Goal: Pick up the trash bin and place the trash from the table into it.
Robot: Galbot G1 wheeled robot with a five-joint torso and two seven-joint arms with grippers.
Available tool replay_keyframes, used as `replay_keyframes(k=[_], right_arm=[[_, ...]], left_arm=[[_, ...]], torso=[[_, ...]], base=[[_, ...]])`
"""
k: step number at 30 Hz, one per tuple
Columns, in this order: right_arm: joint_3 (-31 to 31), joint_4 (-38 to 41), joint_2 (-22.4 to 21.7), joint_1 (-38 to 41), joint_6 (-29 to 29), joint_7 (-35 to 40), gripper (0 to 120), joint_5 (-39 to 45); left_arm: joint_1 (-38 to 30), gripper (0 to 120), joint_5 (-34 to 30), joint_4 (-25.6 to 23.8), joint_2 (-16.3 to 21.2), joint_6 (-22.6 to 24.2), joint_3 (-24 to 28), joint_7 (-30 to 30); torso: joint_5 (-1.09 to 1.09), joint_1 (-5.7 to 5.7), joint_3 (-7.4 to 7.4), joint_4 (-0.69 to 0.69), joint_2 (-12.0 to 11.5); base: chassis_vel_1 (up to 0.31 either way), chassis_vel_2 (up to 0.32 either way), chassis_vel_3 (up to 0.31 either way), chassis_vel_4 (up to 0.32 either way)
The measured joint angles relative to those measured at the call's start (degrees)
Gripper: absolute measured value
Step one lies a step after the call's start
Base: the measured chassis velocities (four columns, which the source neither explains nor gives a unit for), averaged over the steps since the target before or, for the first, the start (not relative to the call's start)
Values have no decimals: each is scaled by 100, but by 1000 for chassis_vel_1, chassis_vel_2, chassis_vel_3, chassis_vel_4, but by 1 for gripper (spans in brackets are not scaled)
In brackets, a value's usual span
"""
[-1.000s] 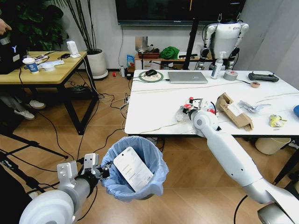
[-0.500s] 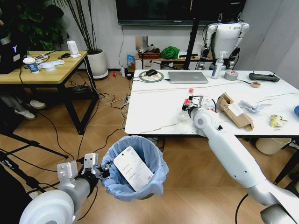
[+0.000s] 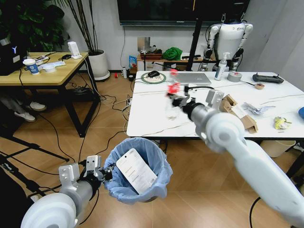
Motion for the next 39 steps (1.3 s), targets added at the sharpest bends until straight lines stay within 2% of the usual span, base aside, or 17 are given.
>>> replay_keyframes(k=[4, 9, 13, 17, 20, 23, 26, 28, 32, 34, 36, 39], right_arm=[[-443, 361, -21, -275, 97, -539, 0, -204], [-766, 368, 29, -545, 85, -864, 0, -743], [-798, 349, 33, -706, 37, -1022, 7, -970], [-714, 353, -21, -1018, 36, -1254, 26, -1383], [-672, 371, -38, -1150, 35, -1278, 32, -1454], [-570, 407, -73, -1388, 36, -1347, 46, -1637], [-298, 409, -79, -1548, 38, -1409, 59, -1798], [-154, 404, -78, -1549, 37, -1400, 63, -1807], [561, 196, -192, -1229, 4, -1111, 81, -1552], [625, 142, -222, -1151, 4, -1055, 82, -1501], [804, -98, -332, -880, 4, -919, 91, -1380], [1060, -943, -491, -417, -169, -740, 99, -1251]], left_arm=[[-29, 0, -37, 0, 29, 0, -2, -45], [-23, 0, -48, 0, 33, 1, 0, -68], [-7, 0, -50, 0, 34, 0, -11, -73], [1, 0, -51, 0, 30, 0, -29, -76], [0, 0, -52, 0, 23, 0, -27, -77], [-1, 0, -49, 0, 20, 0, -19, -79], [4, 0, -45, 0, 21, 1, -16, -78], [9, 0, -42, 0, 21, 0, -16, -79], [60, 0, -6, 0, -5, 1, -15, -71], [66, 0, 2, 0, -12, 0, -14, -68], [84, 0, 24, 0, -35, 0, -8, -59], [103, 0, 39, 1, -69, 0, -7, -53]], torso=[[0, 0, 0, 0, 0], [1, 0, 0, 0, 0], [1, 0, 1, 0, 0], [1, 0, 1, 0, 0], [1, 0, 1, 0, 0], [1, 0, 1, 0, 0], [2, 0, 1, 0, 0], [2, 0, 1, 0, 0], [2, 0, 1, 0, -1], [2, 0, 1, 0, -1], [1, 1, 1, 1, -1], [2, 1, 1, 0, -2]], base=[[0, 0, 0, 0], [0, 0, 0, 0], [0, 0, 0, 0], [0, 0, 0, 0], [0, 0, 0, 0], [0, 0, 0, 0], [0, 0, 0, 0], [0, 0, 0, 0], [0, 0, 0, 0], [0, 0, 0, 0], [0, 0, 0, 0], [0, 0, 0, 0]])
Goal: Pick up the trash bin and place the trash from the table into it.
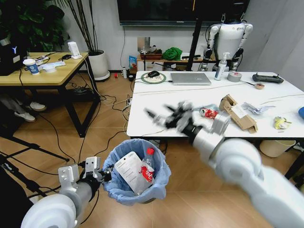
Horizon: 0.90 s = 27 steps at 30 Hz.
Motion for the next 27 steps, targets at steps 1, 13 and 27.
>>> replay_keyframes(k=[1, 13, 27], right_arm=[[28, -363, -35, 136, -76, 4, 100, -2], [-119, -2223, 24, 692, -353, -351, 100, -548], [-462, -3160, 76, 1214, -1491, -492, 100, -652]], left_arm=[[13, 0, 4, 0, -9, 0, -4, 3], [32, 0, 38, 0, -48, 0, 8, 19], [20, 0, 19, 0, -10, 0, -5, 72]], torso=[[0, 1, 0, 0, 0], [1, 1, 1, -1, 0], [0, 0, 0, 0, 0]], base=[[0, 0, 0, 0], [0, 0, 0, 0], [0, 0, 0, 0]])
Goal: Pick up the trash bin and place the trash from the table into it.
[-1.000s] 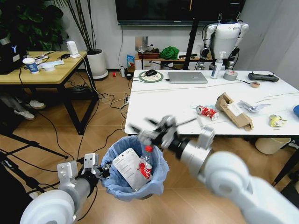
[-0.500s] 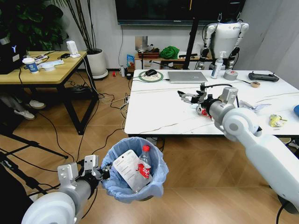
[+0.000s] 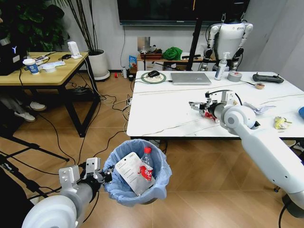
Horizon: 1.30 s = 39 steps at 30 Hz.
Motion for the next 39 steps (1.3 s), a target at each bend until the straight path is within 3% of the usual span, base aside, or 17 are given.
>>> replay_keyframes(k=[13, 23, 39], right_arm=[[-123, -677, -25, 286, -99, -466, 100, -106], [-116, -903, -128, 167, -87, -1110, 94, -418], [-74, -887, -113, -10, 37, -1086, 39, -678]], left_arm=[[-18, 0, -8, 0, -9, 0, -29, 47], [-47, 0, -12, 0, -9, 0, -37, 74], [-77, 0, -17, 0, 19, 0, -36, 113]], torso=[[-1, 0, 0, 1, 0], [0, 0, 0, -1, 1], [-3, -1, -2, 0, 2]], base=[[0, 0, 0, 0], [0, 0, 0, 0], [0, 0, 0, 0]])
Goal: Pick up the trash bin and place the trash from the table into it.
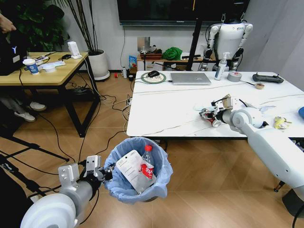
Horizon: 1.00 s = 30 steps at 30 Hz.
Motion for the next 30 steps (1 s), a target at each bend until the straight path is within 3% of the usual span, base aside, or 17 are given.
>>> replay_keyframes(k=[8, 16, 24, 30], right_arm=[[-6, 48, 29, -38, 133, 165, 23, -4], [83, 324, 108, -61, 209, 619, 20, 312], [260, 1428, 143, -12, 234, 1328, 18, 1078], [375, 2756, 22, -76, 268, 1960, 18, 1939]], left_arm=[[-9, 0, 0, 0, 7, 0, 0, 5], [5, 0, 19, 0, -21, 0, 1, 5], [8, 0, 30, 0, -62, 0, 4, 1], [20, 0, 38, 0, -106, 0, -12, -6]], torso=[[2, 0, 0, 1, 0], [7, 2, 4, 0, -2], [3, 2, 2, 1, -2], [2, 1, 2, 0, -2]], base=[[0, 0, 0, 0], [0, 0, 0, 0], [0, 0, 0, 0], [0, 0, 0, 0]])
